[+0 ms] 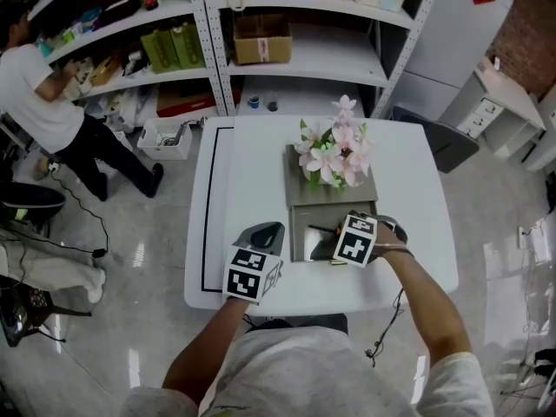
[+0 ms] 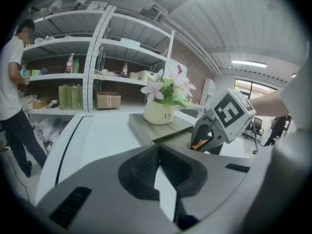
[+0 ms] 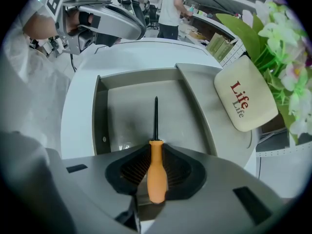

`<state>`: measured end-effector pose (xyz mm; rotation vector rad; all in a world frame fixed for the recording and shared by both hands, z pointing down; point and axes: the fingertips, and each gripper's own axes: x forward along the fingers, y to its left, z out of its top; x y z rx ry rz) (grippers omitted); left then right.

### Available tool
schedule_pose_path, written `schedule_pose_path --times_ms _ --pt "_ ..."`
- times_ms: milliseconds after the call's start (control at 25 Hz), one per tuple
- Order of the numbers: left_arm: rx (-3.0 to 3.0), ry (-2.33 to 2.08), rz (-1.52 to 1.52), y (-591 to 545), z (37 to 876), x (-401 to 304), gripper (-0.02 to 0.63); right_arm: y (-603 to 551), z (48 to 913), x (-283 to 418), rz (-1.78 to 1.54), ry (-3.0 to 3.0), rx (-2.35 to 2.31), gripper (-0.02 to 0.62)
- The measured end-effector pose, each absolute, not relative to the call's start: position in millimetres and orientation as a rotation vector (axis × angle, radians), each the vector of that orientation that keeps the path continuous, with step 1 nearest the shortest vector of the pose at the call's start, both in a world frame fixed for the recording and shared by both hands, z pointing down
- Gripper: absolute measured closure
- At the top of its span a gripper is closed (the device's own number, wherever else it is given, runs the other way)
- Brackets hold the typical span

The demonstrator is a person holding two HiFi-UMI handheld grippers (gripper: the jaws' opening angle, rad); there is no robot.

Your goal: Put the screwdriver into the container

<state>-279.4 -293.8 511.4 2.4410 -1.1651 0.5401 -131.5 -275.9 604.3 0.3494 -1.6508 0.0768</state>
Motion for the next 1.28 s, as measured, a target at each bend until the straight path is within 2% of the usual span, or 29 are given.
schedule_pose_path --times_ms 200,480,1080,1280 --pt "2.443 -1.174 0.556 -293.1 509.6 -280.8 0.603 -272.4 599.8 -132.5 0.118 -1.691 0.351 0.474" --pt "2.446 -1.196 0.556 -297.3 502.5 -274.3 0.603 -279.6 575.4 -128.8 0.152 -1.795 0.461 0.482" --pt "2.473 -1.246 0.537 -320.4 468.7 -223.7 0.603 -296.7 472.5 -85.3 0.246 -2.128 0.886 0.549" --pt "2.456 -1.297 0.505 -323.0 458.6 -209.6 0.603 -305.2 434.0 -65.7 0.283 -2.269 1.072 0.591"
